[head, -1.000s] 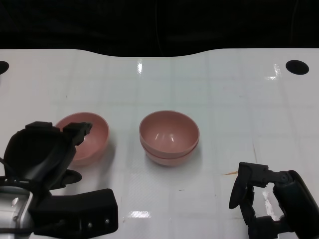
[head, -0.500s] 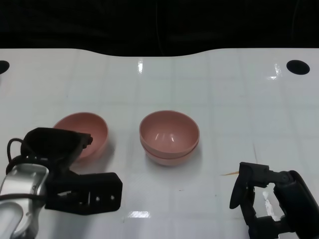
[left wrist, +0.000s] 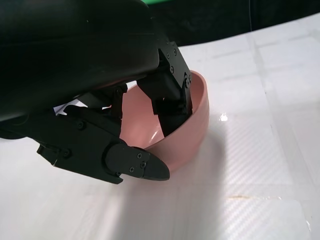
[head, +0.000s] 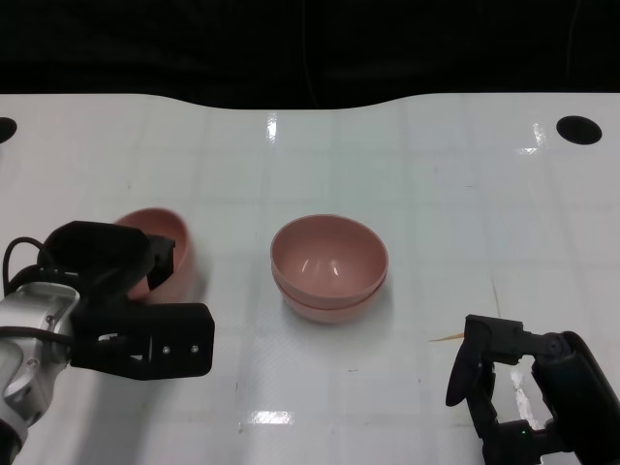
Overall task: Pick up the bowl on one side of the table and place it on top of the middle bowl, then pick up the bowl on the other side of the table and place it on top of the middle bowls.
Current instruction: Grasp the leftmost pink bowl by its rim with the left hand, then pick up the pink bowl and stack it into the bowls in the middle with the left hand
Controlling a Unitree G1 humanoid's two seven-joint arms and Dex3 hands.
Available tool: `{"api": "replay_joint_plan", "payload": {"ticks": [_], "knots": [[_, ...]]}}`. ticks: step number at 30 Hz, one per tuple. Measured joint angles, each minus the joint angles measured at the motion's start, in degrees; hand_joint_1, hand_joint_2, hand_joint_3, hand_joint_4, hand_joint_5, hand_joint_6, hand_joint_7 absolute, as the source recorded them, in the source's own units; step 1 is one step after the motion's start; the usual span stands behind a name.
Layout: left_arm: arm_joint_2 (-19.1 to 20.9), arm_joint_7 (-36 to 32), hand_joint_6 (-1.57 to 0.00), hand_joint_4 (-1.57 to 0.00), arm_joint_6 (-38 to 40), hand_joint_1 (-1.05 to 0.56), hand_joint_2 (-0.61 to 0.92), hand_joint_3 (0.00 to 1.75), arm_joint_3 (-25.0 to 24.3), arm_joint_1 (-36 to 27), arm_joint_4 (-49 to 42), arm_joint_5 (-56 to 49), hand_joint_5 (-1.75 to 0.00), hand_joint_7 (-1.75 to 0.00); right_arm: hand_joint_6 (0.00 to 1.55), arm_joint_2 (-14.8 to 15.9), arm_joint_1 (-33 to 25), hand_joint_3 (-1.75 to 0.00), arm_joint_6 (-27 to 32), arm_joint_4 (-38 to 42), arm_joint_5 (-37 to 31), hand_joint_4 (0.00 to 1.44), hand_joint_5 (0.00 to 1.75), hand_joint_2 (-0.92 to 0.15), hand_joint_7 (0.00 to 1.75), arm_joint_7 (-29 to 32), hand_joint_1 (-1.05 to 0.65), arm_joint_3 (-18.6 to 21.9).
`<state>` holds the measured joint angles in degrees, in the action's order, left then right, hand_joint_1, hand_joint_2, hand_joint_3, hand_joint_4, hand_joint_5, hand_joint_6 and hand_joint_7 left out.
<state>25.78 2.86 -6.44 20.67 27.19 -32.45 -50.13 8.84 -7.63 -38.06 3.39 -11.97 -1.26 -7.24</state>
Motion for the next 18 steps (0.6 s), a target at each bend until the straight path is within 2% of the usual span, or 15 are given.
{"api": "replay_joint_plan", "payload": {"ticks": [11,14,18], "knots": [[1.4,-4.0,-0.65,-0.88,-3.6,-0.24,0.85,0.45,0.1,0.0,3.5,2.4,-1.75,-1.75,0.85,0.0,0.0,-1.68,0.0,-0.1,-0.8,0.97,1.75,-0.19,1.47,0.1,-0.04,0.0],[1.9,-3.8,-0.65,-0.86,-3.3,-0.24,0.78,0.60,0.0,-0.2,6.4,3.1,-1.75,-1.75,0.85,-0.1,0.0,-1.68,0.0,-0.1,-0.9,0.97,1.75,-0.19,1.47,0.1,-0.04,0.0],[3.2,-2.0,-0.65,-0.87,-3.3,-0.24,0.74,0.66,-0.2,-1.1,9.8,3.8,-1.75,-1.75,0.85,-0.1,0.0,-1.68,0.0,-0.1,-0.8,0.97,1.75,-0.19,1.47,0.1,-0.05,0.0]]}}
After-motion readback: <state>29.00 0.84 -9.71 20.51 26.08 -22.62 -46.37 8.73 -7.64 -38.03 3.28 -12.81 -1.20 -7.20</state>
